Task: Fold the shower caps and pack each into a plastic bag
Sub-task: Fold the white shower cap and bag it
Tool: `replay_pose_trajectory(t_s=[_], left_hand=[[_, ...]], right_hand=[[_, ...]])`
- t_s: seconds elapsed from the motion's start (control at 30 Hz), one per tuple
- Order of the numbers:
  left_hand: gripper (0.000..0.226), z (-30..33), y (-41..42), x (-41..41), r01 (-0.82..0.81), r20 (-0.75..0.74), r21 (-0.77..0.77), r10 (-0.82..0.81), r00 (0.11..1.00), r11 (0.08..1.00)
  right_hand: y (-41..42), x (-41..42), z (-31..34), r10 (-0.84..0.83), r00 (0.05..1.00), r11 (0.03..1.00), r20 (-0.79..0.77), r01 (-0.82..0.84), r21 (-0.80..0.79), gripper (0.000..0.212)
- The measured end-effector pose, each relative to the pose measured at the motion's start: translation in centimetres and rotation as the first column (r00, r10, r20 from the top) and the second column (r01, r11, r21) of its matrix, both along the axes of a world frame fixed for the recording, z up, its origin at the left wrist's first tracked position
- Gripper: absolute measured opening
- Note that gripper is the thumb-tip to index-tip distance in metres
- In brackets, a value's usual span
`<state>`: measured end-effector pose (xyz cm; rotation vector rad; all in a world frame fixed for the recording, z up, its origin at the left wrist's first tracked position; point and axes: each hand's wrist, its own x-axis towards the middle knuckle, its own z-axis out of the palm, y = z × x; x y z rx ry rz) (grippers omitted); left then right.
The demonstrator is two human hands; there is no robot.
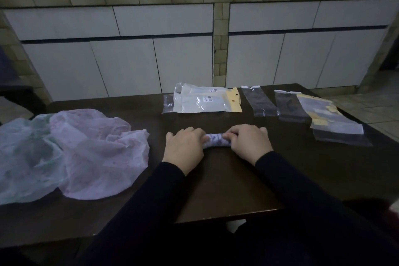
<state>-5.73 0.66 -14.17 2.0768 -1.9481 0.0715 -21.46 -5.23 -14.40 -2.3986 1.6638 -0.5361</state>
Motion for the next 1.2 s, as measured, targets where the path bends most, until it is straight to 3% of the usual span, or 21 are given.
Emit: replay_pose_trajectory(t_s=[0.13, 0.23, 0.33, 0.47, 0.57, 0.63, 0.93, 1.1, 1.2], left_hand=[[0.008, -0.1, -0.6, 0.6, 0.009, -0.172, 0.01, -0.007, 0.985, 1.0], [0.01, -0.7, -0.7, 1.0, -0.01, -0.111, -0.136, -0.005, 0.994, 0.991], [0.017, -0.7, -0.7, 1.0, 0.067, -0.019, -0.237, -0.074, 0.997, 0.969], [0.029, -1.0, -0.8, 0.9, 0.121, -0.009, -0.141, -0.124, 0.992, 0.983], [0.03, -1.6, -0.6, 0.9, 0.107, -0.117, -0.168, -0.127, 0.985, 0.98], [0.044, -1.7, -0.7, 0.8, 0.099, -0.068, -0.188, -0.114, 0.991, 0.977], [0.042, -1.9, -1.4, 0.9, 0.093, -0.106, -0.272, -0.126, 0.986, 0.958], [0.032, -1.7, -2.1, 0.4, 0.163, -0.063, -0.393, -0.204, 0.977, 0.905], [0.023, -1.6, -2.9, -0.1, 0.193, 0.022, -0.462, -0.207, 0.978, 0.866]], right_hand=[[-0.4, -0.1, -0.5, -0.024, 1.0, 0.994, -0.017, 0.022, -0.103, 0.027], [-0.3, -0.3, -0.5, 0.047, 0.997, 0.968, 0.059, -0.031, -0.251, 0.019], [-0.2, -0.2, -0.2, 0.132, 0.991, 0.932, -0.018, -0.13, -0.338, 0.016], [-0.7, -1.2, 0.1, 0.187, 0.973, 0.945, -0.134, -0.216, -0.247, 0.031], [-1.1, -1.6, 0.4, 0.231, 0.964, 0.958, -0.131, -0.249, -0.145, 0.042], [-1.5, -1.3, 0.7, 0.246, 0.962, 0.958, -0.121, -0.26, -0.118, 0.039], [-2.6, -0.9, 0.7, 0.346, 0.892, 0.865, -0.292, -0.424, -0.27, 0.031], [-3.5, -1.5, 0.2, 0.353, 0.908, 0.877, -0.225, -0.405, -0.259, 0.028], [-4.2, -1.9, 0.2, 0.364, 0.923, 0.911, -0.128, -0.381, -0.159, 0.028]])
